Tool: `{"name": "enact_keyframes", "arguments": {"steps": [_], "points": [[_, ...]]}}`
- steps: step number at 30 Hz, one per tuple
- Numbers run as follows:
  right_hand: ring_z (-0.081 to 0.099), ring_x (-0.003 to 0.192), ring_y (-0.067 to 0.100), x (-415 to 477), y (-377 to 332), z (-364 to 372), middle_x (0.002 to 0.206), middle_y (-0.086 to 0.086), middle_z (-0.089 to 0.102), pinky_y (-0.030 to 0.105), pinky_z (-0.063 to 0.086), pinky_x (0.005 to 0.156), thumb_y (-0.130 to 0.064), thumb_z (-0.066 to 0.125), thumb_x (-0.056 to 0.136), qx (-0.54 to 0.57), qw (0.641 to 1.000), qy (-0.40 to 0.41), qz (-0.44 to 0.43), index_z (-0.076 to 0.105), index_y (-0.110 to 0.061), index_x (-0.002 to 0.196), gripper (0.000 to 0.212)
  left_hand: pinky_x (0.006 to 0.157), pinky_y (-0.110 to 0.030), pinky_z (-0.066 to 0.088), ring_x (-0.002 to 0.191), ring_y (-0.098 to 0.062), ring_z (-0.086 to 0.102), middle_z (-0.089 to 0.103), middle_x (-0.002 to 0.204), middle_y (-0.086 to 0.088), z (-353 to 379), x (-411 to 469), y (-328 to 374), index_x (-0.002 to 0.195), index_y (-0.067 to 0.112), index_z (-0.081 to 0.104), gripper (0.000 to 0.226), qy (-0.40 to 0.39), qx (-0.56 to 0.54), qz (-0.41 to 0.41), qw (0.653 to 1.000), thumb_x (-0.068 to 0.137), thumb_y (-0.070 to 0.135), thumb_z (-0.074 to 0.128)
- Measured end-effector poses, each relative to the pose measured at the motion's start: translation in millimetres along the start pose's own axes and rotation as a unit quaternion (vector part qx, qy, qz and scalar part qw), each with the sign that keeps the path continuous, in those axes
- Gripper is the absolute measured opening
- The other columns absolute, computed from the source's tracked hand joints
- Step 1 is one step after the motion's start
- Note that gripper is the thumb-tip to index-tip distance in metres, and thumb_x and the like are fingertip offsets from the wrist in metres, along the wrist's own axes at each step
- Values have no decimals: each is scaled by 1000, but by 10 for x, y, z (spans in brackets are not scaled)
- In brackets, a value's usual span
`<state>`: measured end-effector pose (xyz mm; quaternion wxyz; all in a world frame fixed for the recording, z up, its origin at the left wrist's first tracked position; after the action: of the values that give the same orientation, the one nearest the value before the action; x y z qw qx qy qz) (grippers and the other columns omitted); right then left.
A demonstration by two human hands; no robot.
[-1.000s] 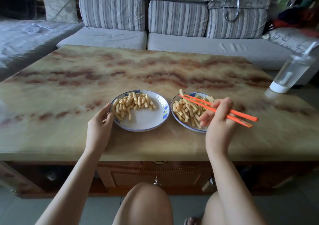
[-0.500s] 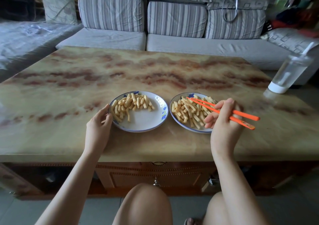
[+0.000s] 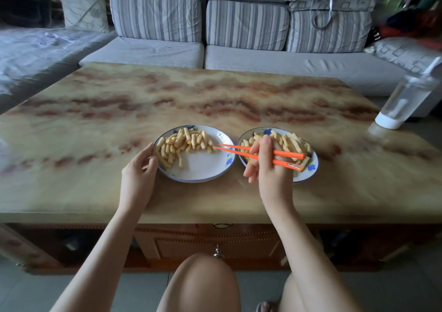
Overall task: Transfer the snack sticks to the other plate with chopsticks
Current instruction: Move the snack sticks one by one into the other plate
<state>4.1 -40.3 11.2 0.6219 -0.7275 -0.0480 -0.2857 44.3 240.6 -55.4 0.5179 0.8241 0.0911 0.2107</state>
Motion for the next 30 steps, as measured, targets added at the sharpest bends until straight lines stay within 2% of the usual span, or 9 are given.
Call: {"name": "enact_keyframes", "arguments": {"steps": [3,6,10,14,18,20,25,28,30], "points": [[49,42,37,-2,22,45,45,13,52,30,38,39,-37,33,98,-6,1000,-8,8,51,-18,71,37,68,10,27,103,3,48,55,108,13,-6,-3,-1,132,15,56,39,2,1,0,1000,94,12,50],[51,43,38,6,63,78,45,9,52,34,40,41,-34,34,101,-17,1000,-15,14,51,-17,72,37,69,10,27,103,3,47,57,112,11,-4,-3,-1,132,15,56,39,1,6,3,1000,94,12,50],[52,44,39,19,87,77,44,3,52,31,40,42,-28,33,103,-25,999,-8,19,51,-20,72,37,68,10,26,104,3,47,61,121,3,-3,1,4,132,14,56,39,1,11,7,1000,94,11,50],[50,44,40,3,55,25,44,10,50,30,38,40,-27,32,104,-12,1000,9,16,50,-17,70,39,68,10,25,103,3,47,61,122,2,-9,0,-2,132,14,56,39,2,14,6,1000,94,12,51],[52,41,29,-26,12,-105,46,13,49,25,38,38,-31,32,101,18,999,31,8,49,-12,71,40,68,10,26,103,2,47,61,121,2,-6,-1,0,133,14,55,39,1,12,4,1000,94,12,50],[50,39,22,-40,-1,-202,49,17,48,26,38,38,-34,32,99,34,998,47,11,48,-13,70,40,68,10,27,104,2,47,60,120,4,-5,-3,8,133,14,55,39,1,10,6,1000,94,12,50],[48,38,18,-47,-15,-517,43,0,47,23,37,38,-25,31,105,56,991,122,17,46,-13,70,40,66,9,29,101,2,49,57,108,11,-5,-9,5,132,15,56,39,2,2,-1,1000,94,12,50],[47,36,16,-36,-34,-719,46,8,47,21,37,38,-24,31,105,47,982,183,9,45,-13,71,38,66,7,30,100,2,49,60,115,6,-4,-9,3,133,16,55,39,0,4,-1,1000,94,14,50],[46,36,17,-27,-36,-821,44,5,46,22,36,38,-24,32,105,43,976,212,3,44,-15,71,37,67,7,30,101,2,49,62,121,3,-2,-6,2,133,16,55,39,-1,5,-1,1000,94,14,50]]}}
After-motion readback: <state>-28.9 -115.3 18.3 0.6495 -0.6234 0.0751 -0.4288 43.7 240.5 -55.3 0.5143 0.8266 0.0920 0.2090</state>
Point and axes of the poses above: each hand's wrist, its own x-axis towards the middle knuckle, its own z-axis out of the palm, y = z × x, the point moved 8 cm from there along x, towards the middle knuckle
